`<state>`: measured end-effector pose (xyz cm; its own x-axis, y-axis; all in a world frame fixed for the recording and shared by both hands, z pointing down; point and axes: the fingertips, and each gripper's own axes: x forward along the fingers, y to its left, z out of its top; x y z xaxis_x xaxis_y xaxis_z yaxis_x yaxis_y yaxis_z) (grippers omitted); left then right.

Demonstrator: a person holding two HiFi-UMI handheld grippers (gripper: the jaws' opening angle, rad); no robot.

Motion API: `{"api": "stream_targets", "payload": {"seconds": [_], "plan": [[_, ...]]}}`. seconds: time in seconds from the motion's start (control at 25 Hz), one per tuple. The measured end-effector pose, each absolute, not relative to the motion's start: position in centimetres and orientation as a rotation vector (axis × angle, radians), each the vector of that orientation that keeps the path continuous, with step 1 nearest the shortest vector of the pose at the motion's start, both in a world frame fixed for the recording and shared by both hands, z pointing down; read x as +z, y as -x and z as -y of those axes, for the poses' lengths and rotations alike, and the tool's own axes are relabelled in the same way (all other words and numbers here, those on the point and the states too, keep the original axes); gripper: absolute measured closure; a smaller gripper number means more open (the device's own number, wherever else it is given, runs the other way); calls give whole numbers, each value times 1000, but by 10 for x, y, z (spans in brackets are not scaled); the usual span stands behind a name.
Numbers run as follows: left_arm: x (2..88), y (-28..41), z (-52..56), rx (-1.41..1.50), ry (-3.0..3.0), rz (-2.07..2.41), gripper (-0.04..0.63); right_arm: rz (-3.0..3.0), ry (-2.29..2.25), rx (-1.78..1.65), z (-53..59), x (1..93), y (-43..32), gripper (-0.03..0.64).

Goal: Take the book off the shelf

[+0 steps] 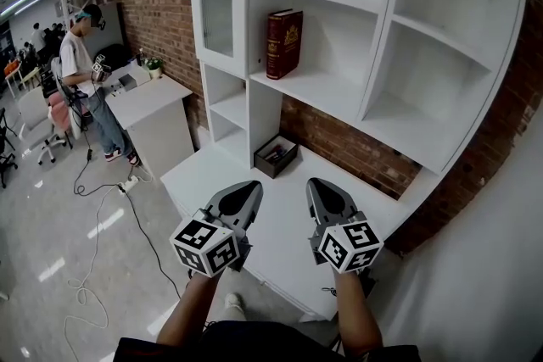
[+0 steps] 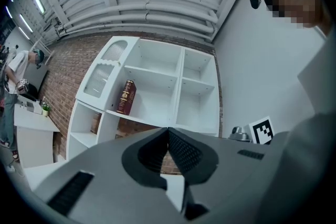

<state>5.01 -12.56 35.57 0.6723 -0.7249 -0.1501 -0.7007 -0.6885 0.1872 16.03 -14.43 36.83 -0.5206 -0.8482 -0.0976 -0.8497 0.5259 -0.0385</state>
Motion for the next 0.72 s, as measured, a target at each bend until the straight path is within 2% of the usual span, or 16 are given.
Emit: {"api": "stream_targets", "payload": {"seconds": [0.72], "plan": [[358,-33,157,-319,-2760,1185,578,-2654,1473,-1,178,371,-141,597]]}}
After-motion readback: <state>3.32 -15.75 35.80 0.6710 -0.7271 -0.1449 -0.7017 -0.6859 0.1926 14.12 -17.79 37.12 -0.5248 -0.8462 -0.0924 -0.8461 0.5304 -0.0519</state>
